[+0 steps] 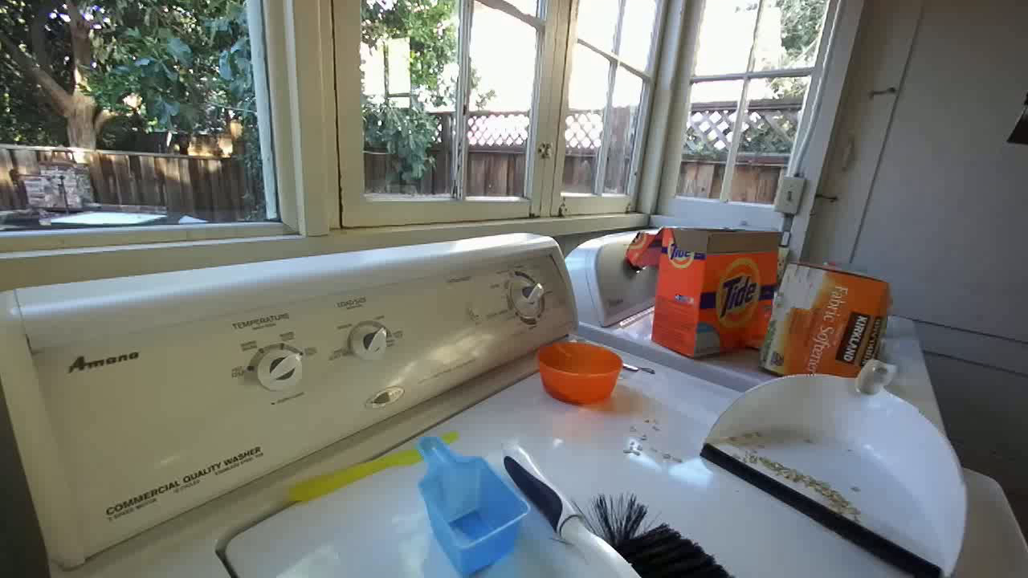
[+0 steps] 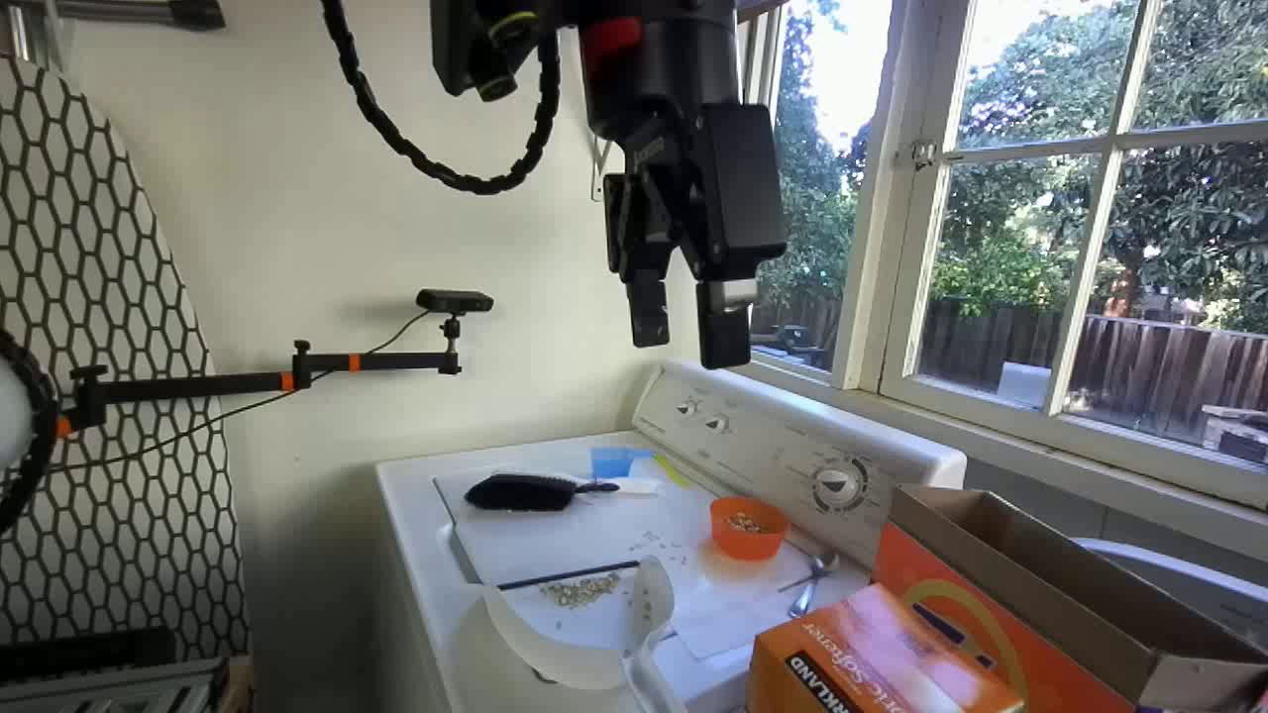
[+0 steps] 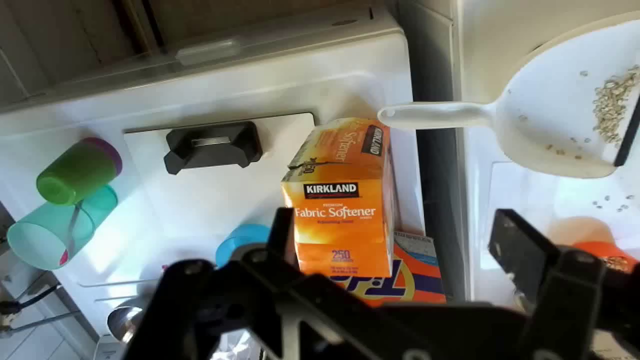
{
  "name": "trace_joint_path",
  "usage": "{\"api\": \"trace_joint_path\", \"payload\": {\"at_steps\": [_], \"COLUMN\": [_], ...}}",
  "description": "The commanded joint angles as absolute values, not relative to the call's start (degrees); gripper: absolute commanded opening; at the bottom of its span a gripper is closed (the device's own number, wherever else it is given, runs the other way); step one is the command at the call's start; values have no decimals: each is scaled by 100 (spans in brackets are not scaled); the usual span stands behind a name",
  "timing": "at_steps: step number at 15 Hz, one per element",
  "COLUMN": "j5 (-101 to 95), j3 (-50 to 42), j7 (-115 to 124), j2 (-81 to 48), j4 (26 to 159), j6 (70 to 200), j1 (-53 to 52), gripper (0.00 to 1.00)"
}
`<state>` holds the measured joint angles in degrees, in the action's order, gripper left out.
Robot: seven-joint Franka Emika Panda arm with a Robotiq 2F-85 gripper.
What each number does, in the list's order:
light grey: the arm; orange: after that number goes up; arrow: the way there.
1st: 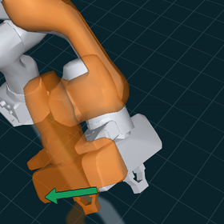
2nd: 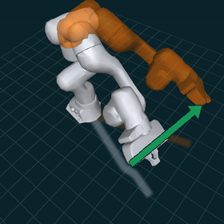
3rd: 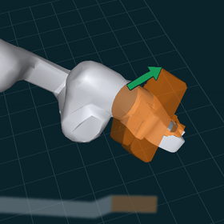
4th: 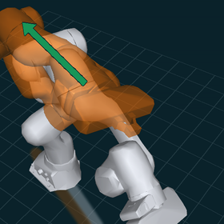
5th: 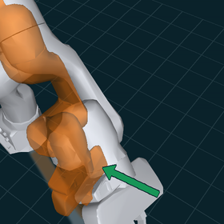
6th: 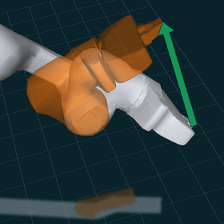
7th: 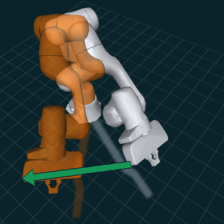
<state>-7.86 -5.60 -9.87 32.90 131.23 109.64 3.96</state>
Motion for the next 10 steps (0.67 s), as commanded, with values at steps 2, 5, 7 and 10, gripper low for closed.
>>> {"api": "trace_joint_path", "payload": {"at_steps": [2, 5, 7, 10], "j5": [-793, -793, -793, -782], "j3": [-573, -573, -573, -565], "j7": [-979, -979, -979, -998], "j2": [3287, 3287, 3287, 3260], "j4": [13110, 13110, 13109, 13135], "j6": [10950, 10950, 10950, 11069], "j1": [377, 377, 377, 347], "gripper": [100, 100, 100, 100]}}
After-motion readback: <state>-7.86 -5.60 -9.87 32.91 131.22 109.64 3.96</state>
